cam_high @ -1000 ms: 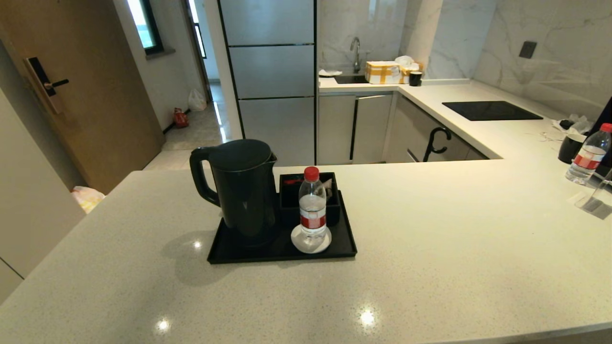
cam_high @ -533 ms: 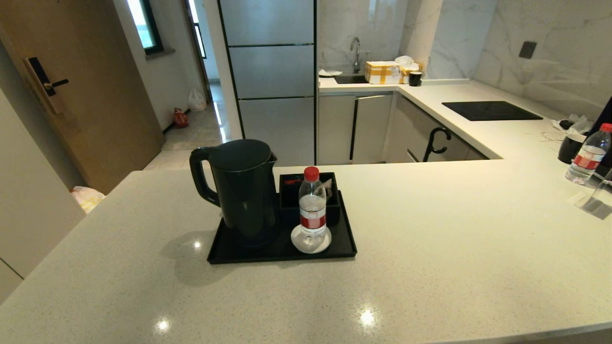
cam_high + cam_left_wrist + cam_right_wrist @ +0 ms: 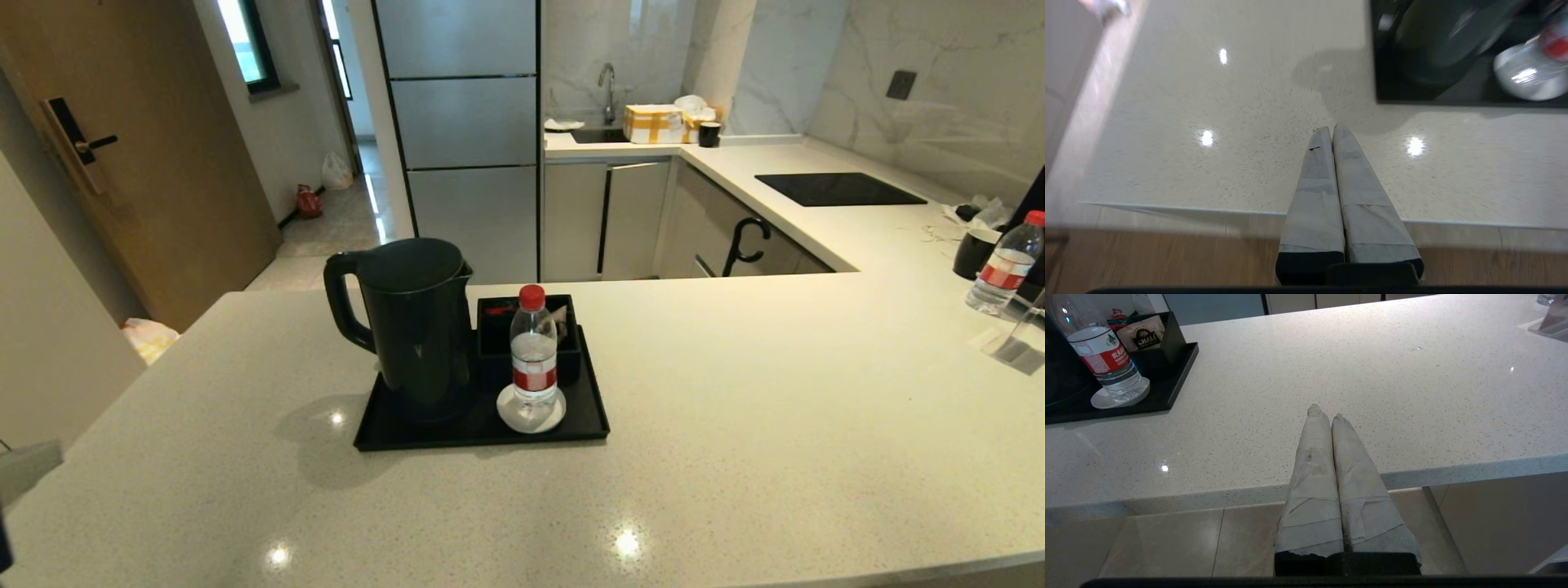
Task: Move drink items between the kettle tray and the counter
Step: Pick up the kettle
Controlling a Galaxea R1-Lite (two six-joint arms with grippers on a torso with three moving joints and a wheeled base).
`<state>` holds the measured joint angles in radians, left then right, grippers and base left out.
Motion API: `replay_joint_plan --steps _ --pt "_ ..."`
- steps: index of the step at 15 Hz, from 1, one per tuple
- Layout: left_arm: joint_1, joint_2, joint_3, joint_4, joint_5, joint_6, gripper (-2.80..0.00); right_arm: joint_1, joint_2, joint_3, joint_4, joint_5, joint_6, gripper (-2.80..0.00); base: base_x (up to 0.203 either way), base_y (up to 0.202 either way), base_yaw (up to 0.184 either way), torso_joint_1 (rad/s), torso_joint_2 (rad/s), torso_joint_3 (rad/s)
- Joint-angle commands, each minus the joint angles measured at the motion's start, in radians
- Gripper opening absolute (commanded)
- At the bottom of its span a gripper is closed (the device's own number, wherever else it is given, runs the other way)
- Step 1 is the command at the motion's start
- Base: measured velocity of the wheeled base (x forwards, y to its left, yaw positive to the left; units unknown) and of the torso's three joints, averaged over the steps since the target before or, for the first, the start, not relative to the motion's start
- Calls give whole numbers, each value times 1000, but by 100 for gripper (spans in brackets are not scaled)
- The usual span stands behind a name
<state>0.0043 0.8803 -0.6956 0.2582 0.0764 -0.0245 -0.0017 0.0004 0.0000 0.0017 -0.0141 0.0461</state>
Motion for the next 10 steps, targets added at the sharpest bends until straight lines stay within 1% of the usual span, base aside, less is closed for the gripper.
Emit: replay_joint_plan --steps 1,3,4,5,6,8,10 --pt "4 328 -11 -69 2 -1 -280 0 1 0 0 0 0 -280 0 0 0 0 0 0" --pt "17 535 -40 -192 -9 15 -280 0 1 0 0 0 0 -280 0 0 0 0 0 0" --pt "33 618 -74 -243 -27 43 -280 1 1 0 0 0 0 -280 0 0 0 0 0 0" --pt "54 688 -134 -282 -51 81 -280 0 1 0 0 0 0 -280 0 0 0 0 0 0" --pt "73 739 -211 -307 -72 110 -280 0 1 0 0 0 0 -280 0 0 0 0 0 0" --pt "92 828 -333 -330 -94 138 -280 0 1 0 0 0 0 -280 0 0 0 0 0 0" --pt "96 871 -397 -331 -105 147 -280 0 1 0 0 0 0 -280 0 0 0 0 0 0"
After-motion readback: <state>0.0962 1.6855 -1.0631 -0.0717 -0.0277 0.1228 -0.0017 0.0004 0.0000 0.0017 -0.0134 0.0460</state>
